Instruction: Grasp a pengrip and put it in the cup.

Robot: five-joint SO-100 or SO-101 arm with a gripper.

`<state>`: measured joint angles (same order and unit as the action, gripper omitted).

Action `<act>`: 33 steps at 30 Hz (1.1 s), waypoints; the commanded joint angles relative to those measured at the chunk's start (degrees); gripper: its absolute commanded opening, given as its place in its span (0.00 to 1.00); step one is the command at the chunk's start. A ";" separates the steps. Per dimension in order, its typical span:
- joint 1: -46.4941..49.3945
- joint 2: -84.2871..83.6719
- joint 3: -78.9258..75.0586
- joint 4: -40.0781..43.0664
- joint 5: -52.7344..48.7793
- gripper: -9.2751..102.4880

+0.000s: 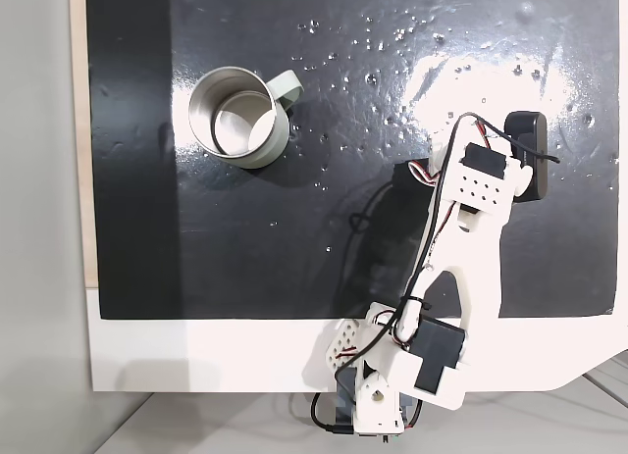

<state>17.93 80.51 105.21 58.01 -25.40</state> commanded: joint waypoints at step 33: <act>-32.87 23.47 -38.85 36.12 29.36 0.08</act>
<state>-13.18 100.99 72.16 93.69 0.35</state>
